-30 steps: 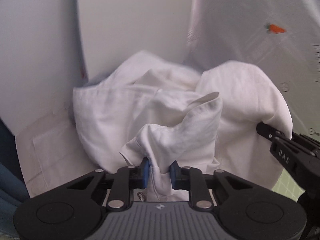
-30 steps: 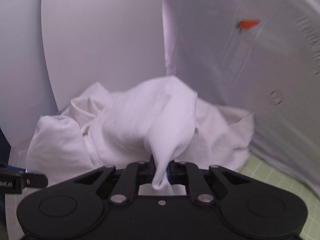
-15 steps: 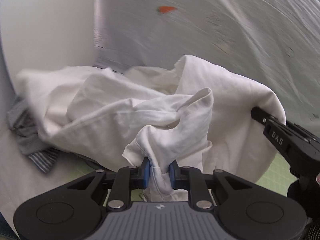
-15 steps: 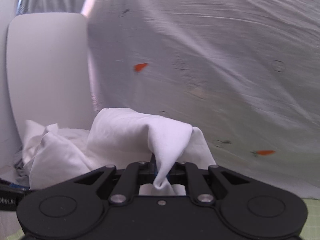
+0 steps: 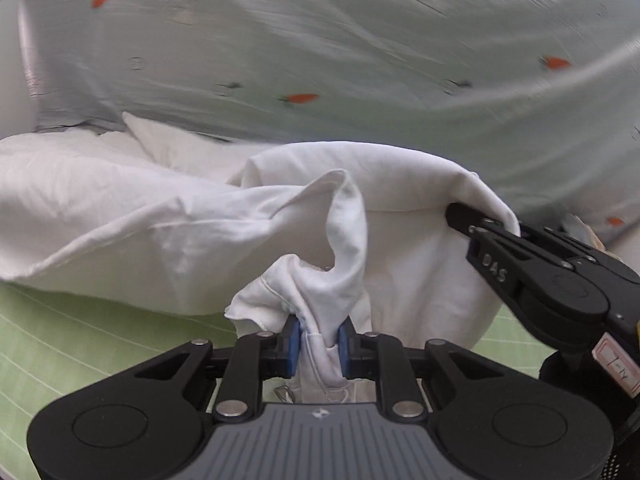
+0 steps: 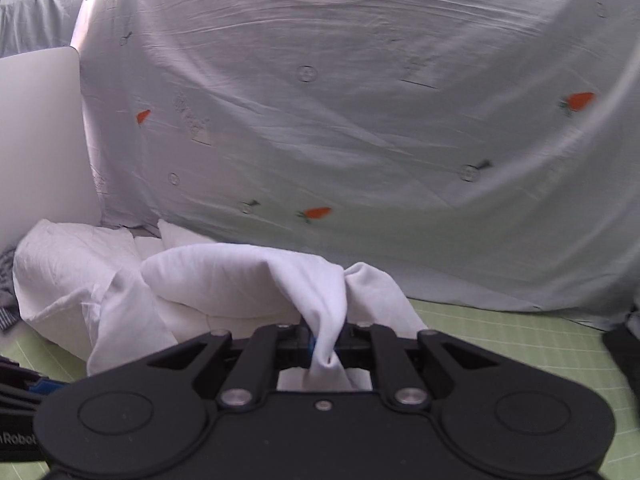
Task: Fold clothes
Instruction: 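Lay the white shirt flat on the mat and open both grippers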
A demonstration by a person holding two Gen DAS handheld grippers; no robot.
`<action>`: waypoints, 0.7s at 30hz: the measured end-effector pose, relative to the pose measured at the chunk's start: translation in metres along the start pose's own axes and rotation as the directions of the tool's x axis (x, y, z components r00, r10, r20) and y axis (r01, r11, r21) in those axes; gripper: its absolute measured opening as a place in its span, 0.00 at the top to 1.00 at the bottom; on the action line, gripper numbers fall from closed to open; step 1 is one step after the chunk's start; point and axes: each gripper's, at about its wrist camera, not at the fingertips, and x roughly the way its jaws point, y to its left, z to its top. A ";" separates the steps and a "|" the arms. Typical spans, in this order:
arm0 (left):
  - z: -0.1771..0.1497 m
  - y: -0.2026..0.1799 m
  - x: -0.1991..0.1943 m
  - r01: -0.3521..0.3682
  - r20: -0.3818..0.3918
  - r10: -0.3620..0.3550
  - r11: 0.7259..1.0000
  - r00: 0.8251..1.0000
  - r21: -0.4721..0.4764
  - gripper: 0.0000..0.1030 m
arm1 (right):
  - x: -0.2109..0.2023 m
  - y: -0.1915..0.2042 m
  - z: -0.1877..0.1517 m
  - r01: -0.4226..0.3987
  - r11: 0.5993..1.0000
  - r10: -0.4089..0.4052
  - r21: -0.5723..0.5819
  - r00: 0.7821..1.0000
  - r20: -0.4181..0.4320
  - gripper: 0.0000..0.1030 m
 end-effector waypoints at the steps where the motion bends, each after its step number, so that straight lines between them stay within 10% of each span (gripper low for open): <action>1: -0.003 -0.016 0.005 0.014 -0.012 -0.014 1.000 1.000 0.005 0.80 | -0.006 -0.015 -0.004 0.012 1.000 -0.012 -0.003 1.000 -0.003 0.92; 6: -0.019 -0.079 0.028 0.087 -0.088 -0.085 0.996 0.992 0.018 0.73 | -0.031 -0.093 -0.025 0.112 0.993 -0.111 0.021 0.993 -0.043 0.89; 9: -0.031 -0.098 0.037 0.119 -0.142 -0.117 0.993 0.983 0.003 0.69 | -0.036 -0.130 -0.043 0.169 0.985 -0.165 0.023 0.979 -0.122 0.69; 13: -0.038 -0.086 0.032 0.061 -0.143 -0.058 0.998 0.988 0.019 0.55 | -0.052 -0.165 -0.072 0.187 0.965 -0.156 0.182 0.972 -0.173 0.46; 21: -0.028 -0.020 0.041 -0.117 -0.168 0.105 0.991 0.980 -0.069 0.48 | -0.050 -0.179 -0.149 0.299 0.821 -0.090 0.486 0.909 -0.406 0.36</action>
